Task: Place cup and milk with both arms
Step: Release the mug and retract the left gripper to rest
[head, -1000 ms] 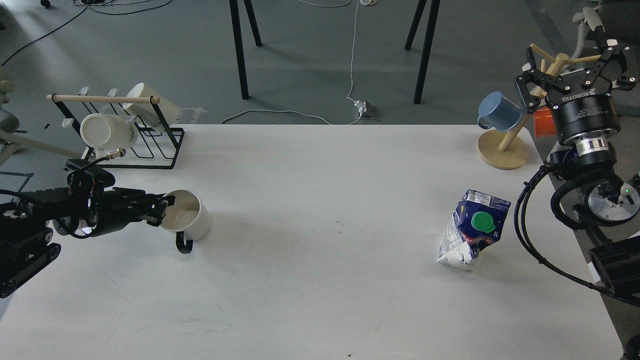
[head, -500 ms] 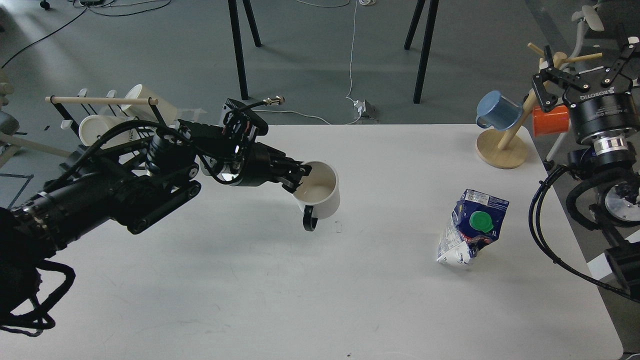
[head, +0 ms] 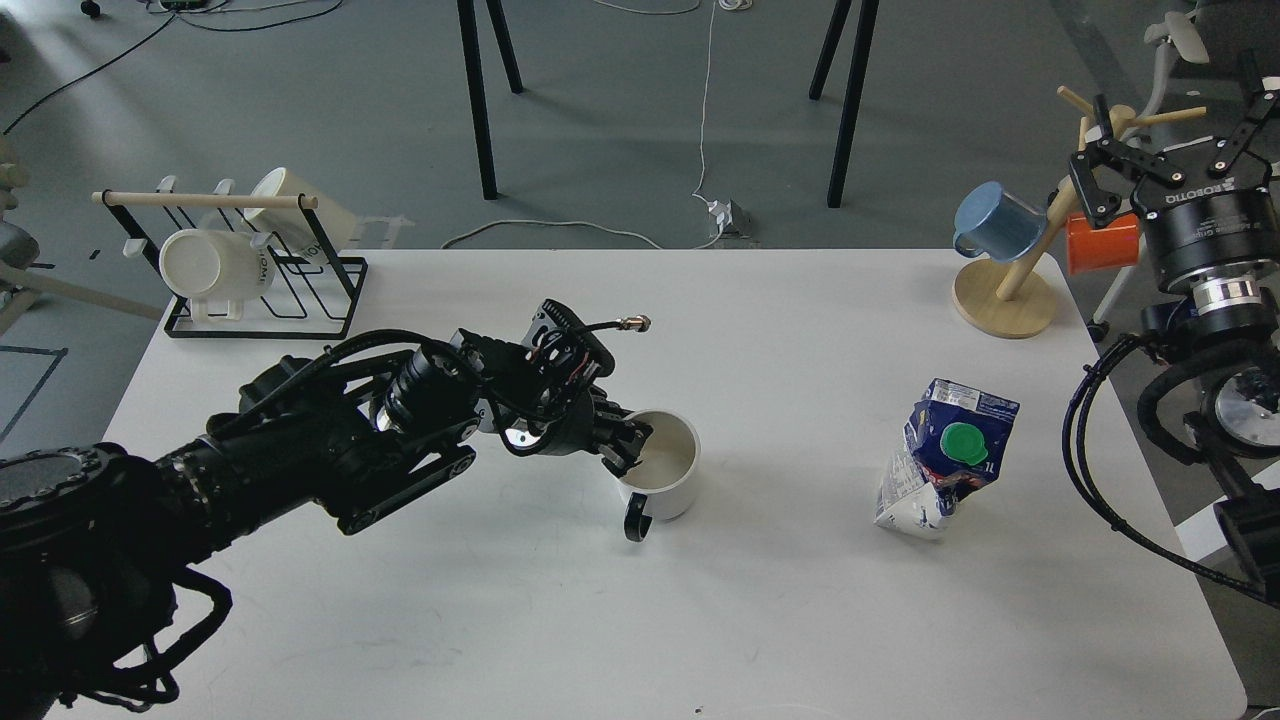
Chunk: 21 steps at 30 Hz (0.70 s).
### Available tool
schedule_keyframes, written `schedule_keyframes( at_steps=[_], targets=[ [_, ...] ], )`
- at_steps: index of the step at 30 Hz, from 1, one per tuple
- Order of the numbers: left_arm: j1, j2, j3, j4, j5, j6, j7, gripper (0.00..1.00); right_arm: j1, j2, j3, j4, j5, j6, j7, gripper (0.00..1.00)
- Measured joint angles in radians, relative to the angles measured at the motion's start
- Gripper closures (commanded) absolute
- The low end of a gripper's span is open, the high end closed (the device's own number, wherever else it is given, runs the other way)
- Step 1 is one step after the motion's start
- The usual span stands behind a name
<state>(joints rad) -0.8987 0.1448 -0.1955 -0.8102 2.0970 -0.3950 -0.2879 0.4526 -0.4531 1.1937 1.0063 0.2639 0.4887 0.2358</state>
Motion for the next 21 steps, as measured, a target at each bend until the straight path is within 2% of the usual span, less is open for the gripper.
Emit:
schedule_keyframes(
  at_steps=[5,9,16,21],
  targets=[
    [0.002,0.039,-0.11,-0.032,-0.101,0.014,-0.008,0.06,-0.017,-0.004,0.004,0.005,0.002,0.0,0.0,0.01],
    [0.002,0.098,-0.21,-0.066,-0.321,0.012,-0.01,0.01,-0.081,-0.024,0.038,0.046,0.006,0.0,-0.004,0.01],
    [0.004,0.199,-0.44,-0.058,-0.908,0.014,-0.013,0.01,-0.338,-0.034,0.141,0.223,0.009,0.0,-0.009,0.02],
    [0.012,0.264,-0.505,-0.003,-1.427,-0.001,-0.002,0.01,-0.556,-0.023,0.158,0.307,0.009,0.0,-0.001,0.02]
  ],
)
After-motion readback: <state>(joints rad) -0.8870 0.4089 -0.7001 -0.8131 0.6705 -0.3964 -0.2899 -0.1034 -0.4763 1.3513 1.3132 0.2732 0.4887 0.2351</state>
